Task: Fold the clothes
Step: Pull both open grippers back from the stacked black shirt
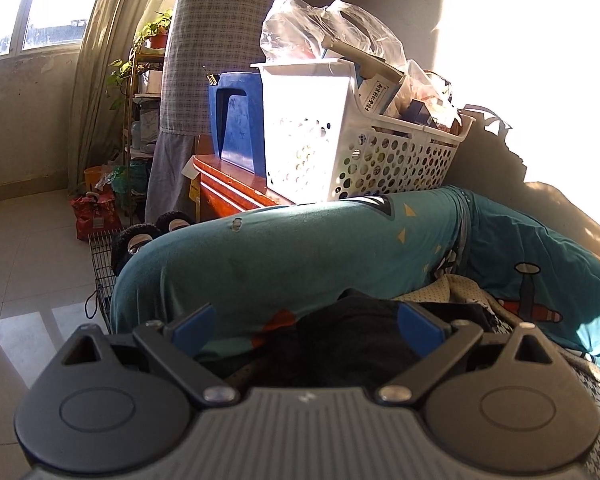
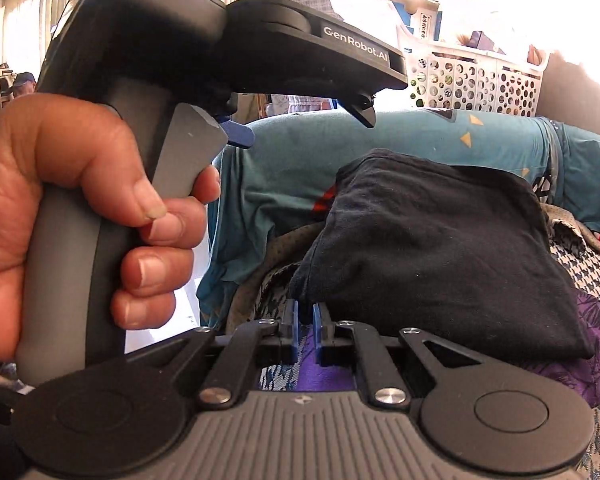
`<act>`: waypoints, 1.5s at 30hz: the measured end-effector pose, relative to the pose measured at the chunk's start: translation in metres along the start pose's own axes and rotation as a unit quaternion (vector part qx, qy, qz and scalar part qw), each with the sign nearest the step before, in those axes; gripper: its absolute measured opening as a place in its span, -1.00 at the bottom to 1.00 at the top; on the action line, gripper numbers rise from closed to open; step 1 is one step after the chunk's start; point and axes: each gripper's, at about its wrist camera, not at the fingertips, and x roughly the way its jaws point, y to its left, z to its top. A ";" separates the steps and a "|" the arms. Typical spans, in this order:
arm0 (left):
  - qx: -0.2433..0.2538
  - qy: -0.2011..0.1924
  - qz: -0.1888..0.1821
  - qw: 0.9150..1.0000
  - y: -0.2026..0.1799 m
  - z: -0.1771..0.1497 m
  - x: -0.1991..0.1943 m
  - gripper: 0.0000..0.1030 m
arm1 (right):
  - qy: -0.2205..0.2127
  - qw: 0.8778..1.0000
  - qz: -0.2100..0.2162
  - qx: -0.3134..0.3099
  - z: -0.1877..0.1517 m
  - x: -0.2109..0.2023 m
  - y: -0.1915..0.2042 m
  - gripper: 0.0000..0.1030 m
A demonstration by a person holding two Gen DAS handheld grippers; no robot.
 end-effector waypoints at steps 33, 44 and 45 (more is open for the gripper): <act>0.016 0.189 -0.040 0.981 -0.015 -0.067 0.055 1.00 | 0.038 0.969 -0.146 0.196 -0.018 -0.025 -0.119 -0.67; 0.058 0.141 -0.028 0.988 -0.025 -0.067 0.008 1.00 | 0.034 0.962 -0.181 0.201 -0.022 -0.051 -0.111 -0.43; 0.064 0.151 -0.022 0.986 -0.026 -0.070 0.010 1.00 | 0.036 0.962 -0.183 0.202 -0.023 -0.053 -0.110 -0.43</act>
